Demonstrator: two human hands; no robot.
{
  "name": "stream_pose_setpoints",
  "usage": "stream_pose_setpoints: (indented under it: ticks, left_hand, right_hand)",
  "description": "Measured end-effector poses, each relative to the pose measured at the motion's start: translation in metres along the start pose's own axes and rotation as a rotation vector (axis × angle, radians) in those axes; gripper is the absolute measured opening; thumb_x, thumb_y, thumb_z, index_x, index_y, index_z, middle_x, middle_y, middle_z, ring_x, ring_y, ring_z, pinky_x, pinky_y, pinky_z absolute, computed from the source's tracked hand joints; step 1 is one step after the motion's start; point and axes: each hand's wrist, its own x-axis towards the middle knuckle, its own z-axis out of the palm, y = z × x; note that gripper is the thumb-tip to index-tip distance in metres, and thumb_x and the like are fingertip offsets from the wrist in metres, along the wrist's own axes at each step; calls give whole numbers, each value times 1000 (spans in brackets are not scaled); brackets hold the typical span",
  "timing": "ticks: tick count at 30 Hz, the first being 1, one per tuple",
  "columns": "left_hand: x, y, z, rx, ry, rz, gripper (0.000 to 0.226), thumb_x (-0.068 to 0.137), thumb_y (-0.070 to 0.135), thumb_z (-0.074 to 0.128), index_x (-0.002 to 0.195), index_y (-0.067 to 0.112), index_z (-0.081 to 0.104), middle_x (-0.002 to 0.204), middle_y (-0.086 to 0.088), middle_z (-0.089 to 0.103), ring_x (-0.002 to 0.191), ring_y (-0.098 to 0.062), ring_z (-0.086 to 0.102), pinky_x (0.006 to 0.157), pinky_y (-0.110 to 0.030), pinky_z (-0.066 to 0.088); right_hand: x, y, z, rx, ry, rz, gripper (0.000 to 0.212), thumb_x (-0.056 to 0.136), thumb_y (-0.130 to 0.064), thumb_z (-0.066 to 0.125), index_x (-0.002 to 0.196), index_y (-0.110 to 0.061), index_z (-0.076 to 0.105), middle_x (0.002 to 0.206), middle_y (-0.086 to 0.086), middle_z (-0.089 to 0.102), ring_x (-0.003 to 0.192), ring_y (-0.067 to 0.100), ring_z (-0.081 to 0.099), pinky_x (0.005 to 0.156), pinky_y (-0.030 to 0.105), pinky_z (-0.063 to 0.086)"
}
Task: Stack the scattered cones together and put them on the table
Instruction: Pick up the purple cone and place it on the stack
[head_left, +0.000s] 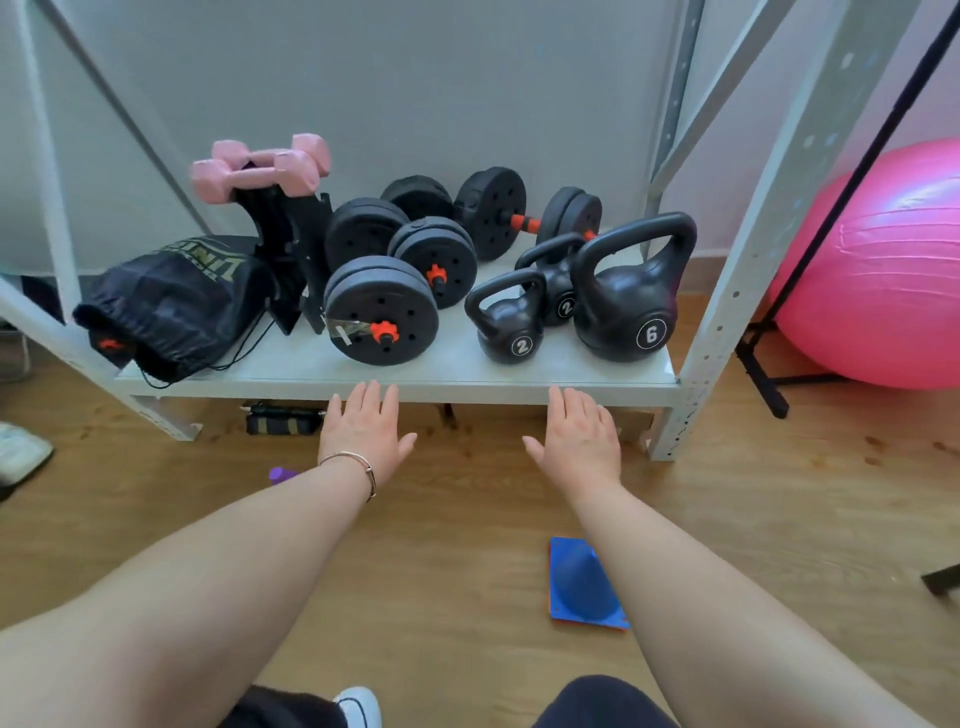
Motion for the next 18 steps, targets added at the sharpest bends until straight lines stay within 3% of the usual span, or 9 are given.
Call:
stream_pose_setpoints:
  ticks: [6,18]
  left_hand:
    - [18,-40,25,-16,27,36,74,90,59,38,148,17,21,156,-7,27,146,-24,21,118,-47,21]
    - [-13,-131,110,8,-6,129,73,93,54,37,151,15,16,160,-10,19,148,-26,15,120,-46,15]
  right_hand:
    - [19,-34,7,-53,8,-15,78,89,-55,54,148,-10,31,146,8,44,140,27,35,117,42,26]
    - [20,-131,81,-102,-118,-106,78,92,-56,49,151,-11,24,154,7,37,145,25,29,117,39,27]
